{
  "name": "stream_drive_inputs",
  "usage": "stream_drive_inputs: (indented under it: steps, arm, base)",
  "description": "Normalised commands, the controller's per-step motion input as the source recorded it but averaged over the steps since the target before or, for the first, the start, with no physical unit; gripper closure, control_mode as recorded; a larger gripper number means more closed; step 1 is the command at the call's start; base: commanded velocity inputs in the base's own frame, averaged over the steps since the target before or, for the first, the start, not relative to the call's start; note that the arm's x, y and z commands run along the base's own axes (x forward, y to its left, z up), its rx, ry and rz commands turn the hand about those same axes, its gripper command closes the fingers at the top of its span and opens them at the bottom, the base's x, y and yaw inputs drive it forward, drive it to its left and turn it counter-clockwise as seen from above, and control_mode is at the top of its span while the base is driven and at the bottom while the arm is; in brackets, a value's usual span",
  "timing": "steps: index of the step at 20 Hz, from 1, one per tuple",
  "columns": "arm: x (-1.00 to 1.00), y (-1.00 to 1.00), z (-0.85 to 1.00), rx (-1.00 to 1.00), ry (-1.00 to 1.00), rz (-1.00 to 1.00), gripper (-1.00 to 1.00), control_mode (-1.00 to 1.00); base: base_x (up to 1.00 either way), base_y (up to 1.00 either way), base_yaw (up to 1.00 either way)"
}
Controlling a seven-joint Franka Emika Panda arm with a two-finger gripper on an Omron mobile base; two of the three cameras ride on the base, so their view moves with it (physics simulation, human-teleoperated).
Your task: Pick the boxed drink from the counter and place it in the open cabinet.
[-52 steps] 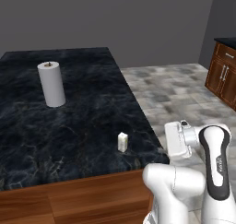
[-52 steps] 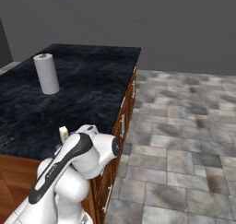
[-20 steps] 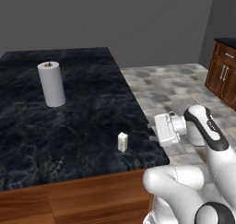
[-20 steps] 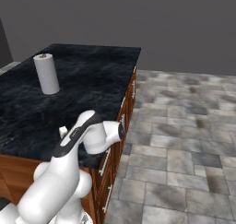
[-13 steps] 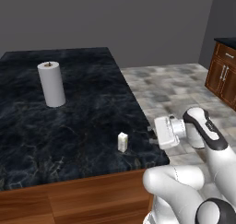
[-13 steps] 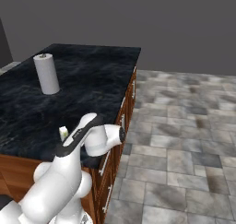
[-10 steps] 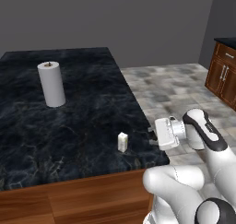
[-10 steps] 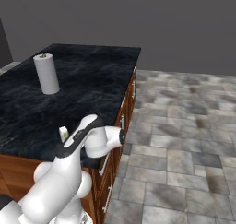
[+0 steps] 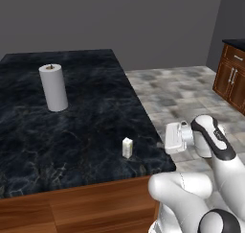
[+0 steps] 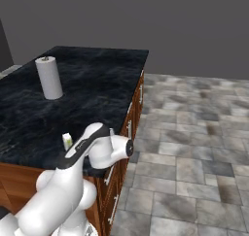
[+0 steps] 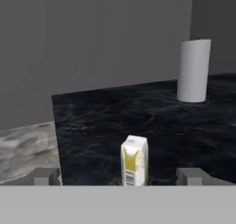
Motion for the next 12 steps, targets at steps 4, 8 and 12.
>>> stream_drive_inputs:
  steps: [4, 8, 12]
  arm:
    - [0.00, 0.27, -0.30, 0.00, 0.00, -0.25, -1.00, -1.00]
    - [0.00, 0.33, -0.32, 0.00, 0.00, -0.24, -1.00, -1.00]
    - [0.00, 0.23, -0.06, 0.00, 0.00, -0.06, -1.00, -1.00]
  base:
    - [0.00, 0.00, 0.00]
    - [0.00, 0.00, 0.00]
    - [0.00, 0.00, 0.00]
